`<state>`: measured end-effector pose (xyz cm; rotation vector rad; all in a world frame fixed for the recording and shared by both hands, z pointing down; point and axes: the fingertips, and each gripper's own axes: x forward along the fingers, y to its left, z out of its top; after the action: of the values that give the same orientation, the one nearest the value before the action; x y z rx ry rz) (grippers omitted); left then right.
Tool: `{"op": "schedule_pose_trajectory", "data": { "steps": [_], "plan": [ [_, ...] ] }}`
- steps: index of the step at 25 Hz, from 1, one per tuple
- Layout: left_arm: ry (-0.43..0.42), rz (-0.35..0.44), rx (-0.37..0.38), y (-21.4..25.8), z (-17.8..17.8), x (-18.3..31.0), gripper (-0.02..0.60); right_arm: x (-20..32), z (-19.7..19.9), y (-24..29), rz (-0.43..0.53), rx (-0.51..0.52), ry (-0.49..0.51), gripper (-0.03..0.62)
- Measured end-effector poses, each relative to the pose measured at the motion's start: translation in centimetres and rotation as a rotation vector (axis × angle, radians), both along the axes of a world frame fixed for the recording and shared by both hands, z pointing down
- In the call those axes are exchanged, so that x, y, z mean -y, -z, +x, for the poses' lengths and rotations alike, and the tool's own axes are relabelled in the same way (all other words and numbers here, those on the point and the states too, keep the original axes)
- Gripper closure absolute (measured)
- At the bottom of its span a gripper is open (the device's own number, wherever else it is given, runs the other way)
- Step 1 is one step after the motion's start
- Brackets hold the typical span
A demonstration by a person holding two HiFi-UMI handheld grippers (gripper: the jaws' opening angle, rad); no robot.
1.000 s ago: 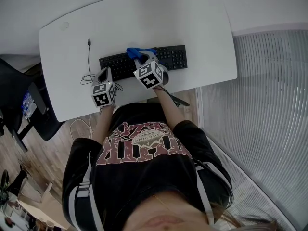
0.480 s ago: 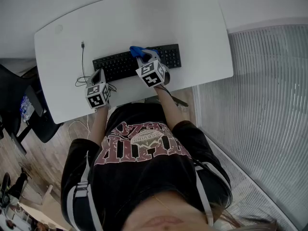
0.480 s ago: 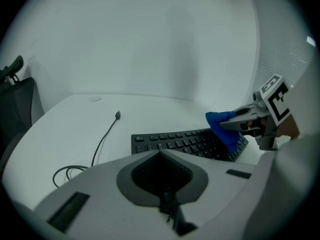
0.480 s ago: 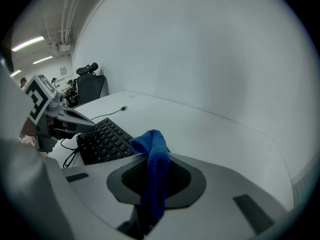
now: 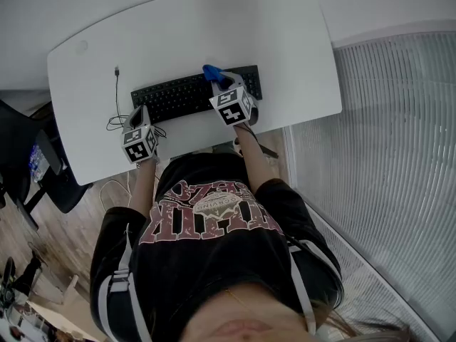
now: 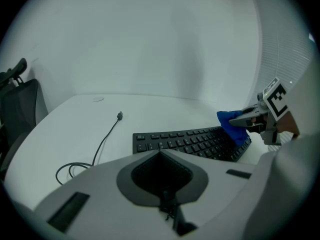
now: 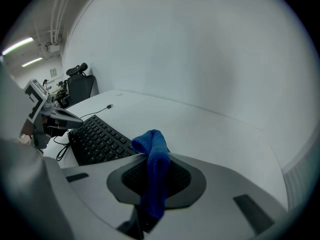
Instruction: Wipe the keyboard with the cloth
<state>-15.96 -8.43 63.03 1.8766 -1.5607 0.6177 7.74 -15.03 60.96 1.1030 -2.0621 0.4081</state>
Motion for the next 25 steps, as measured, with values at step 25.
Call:
{"op": "schedule_pose_trajectory", "data": {
  "steps": [25],
  "plan": [
    [0.108,-0.012,0.039,-0.9,-1.1,-0.3,0.552,1.0,11.8,-1.2,-0.023,-0.067,-0.160,0.530]
  ]
}}
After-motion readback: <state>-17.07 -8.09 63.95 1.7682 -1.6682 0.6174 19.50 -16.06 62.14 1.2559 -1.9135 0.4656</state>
